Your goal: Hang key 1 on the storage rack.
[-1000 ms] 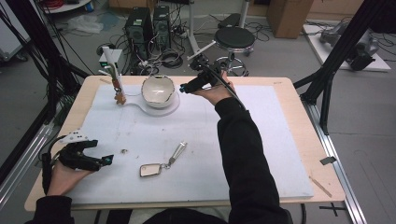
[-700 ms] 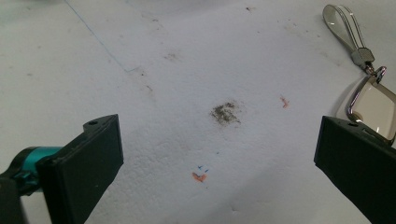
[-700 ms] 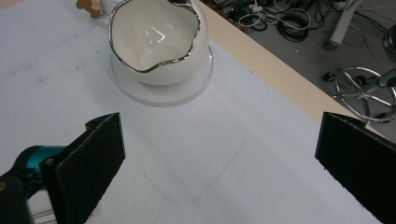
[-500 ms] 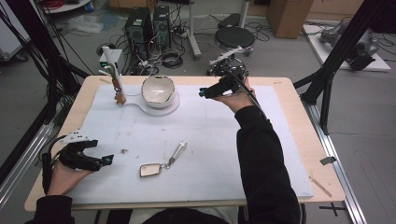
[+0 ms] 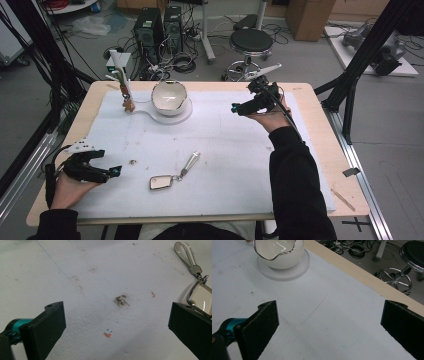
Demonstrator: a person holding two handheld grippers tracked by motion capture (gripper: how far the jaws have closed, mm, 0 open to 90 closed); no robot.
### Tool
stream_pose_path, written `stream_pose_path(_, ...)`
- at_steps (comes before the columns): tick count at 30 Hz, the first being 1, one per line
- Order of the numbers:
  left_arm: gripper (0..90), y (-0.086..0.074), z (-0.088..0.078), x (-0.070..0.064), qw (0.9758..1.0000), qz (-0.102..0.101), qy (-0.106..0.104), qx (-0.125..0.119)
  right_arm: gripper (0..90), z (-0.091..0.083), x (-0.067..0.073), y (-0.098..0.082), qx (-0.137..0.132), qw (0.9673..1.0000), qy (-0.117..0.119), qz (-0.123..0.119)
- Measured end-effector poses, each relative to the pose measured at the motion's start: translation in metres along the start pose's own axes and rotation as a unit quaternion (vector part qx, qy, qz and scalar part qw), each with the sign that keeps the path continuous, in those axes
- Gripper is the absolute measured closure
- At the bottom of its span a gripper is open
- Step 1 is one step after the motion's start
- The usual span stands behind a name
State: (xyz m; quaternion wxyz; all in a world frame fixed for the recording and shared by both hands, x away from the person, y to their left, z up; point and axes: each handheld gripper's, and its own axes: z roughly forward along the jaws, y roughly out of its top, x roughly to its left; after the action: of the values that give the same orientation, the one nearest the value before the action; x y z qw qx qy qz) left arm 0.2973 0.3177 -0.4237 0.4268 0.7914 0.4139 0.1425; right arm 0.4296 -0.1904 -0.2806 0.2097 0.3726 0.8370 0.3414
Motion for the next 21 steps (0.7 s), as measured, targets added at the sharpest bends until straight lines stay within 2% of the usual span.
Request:
stream_pose_path(9,1.7,0.0,0.001,-0.001,1.0,0.001,0.001,0.001,0.7,-0.009,-0.006,-0.023,0.001,0.9999,-0.008,0.007)
stream_pose_path(16,1.7,0.0,0.001,-0.001,1.0,0.0,0.001,0.0,0.7,-0.017,-0.013,-0.048,0.002,0.9995,-0.013,0.03)
stream_pose_path(21,1.7,0.001,0.001,-0.001,1.0,0.001,0.001,0.003,0.7,-0.02,-0.015,-0.058,0.001,0.9993,-0.015,0.033)
